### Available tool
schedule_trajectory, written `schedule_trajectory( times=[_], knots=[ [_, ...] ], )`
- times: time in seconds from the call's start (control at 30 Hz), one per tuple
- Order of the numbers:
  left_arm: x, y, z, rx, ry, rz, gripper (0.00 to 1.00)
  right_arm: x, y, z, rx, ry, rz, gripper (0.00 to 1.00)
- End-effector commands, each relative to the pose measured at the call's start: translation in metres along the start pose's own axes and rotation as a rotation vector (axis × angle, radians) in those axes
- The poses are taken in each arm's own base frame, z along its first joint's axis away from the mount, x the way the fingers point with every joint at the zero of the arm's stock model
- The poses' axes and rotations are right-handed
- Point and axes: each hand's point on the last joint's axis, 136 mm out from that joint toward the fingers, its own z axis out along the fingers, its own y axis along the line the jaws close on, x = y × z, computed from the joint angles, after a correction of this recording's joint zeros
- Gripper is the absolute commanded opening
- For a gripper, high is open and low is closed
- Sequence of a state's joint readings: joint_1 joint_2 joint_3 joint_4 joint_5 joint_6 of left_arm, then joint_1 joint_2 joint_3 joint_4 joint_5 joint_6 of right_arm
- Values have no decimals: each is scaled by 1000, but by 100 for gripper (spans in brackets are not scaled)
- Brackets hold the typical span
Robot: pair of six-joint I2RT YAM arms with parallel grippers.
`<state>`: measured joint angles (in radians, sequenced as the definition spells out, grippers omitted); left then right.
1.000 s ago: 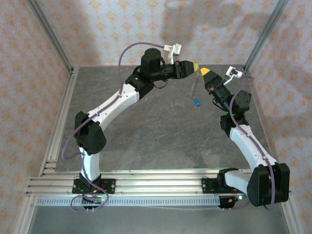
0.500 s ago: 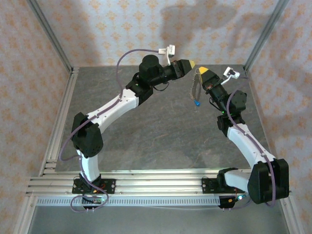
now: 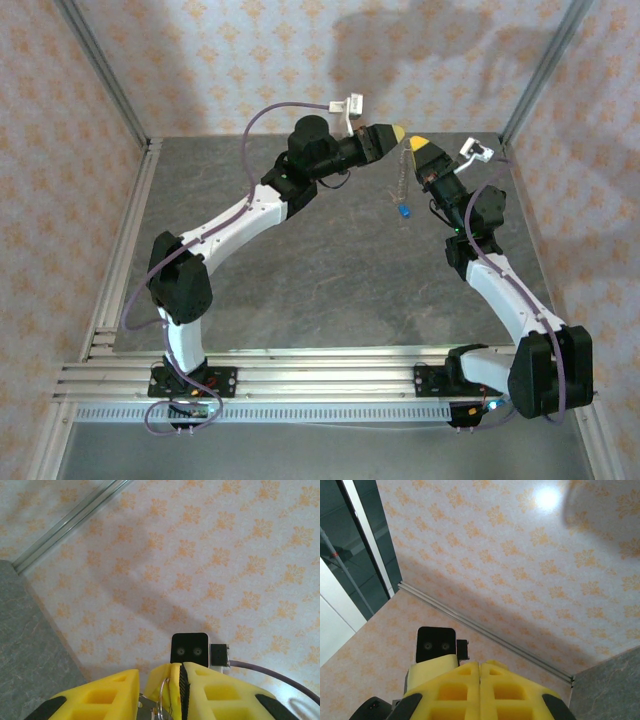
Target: Put the keys on the keyring
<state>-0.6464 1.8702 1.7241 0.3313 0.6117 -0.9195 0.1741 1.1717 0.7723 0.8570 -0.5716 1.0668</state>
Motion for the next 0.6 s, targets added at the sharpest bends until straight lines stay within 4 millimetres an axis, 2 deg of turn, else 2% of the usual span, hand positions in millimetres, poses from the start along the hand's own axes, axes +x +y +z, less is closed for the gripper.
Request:
schedule_trajectory(
  times=[0.0, 0.3, 0.57],
  knots=[
    [-1, -18, -2, 46, -17, 19, 27, -9, 28, 2, -88, -29, -26, 0],
    [12, -19, 0, 52, 6, 15, 22, -9, 26, 1, -80, -33, -27, 0],
    [14, -18, 1, 52, 4, 17, 19, -8, 25, 0, -75, -30, -28, 0]
  ],
)
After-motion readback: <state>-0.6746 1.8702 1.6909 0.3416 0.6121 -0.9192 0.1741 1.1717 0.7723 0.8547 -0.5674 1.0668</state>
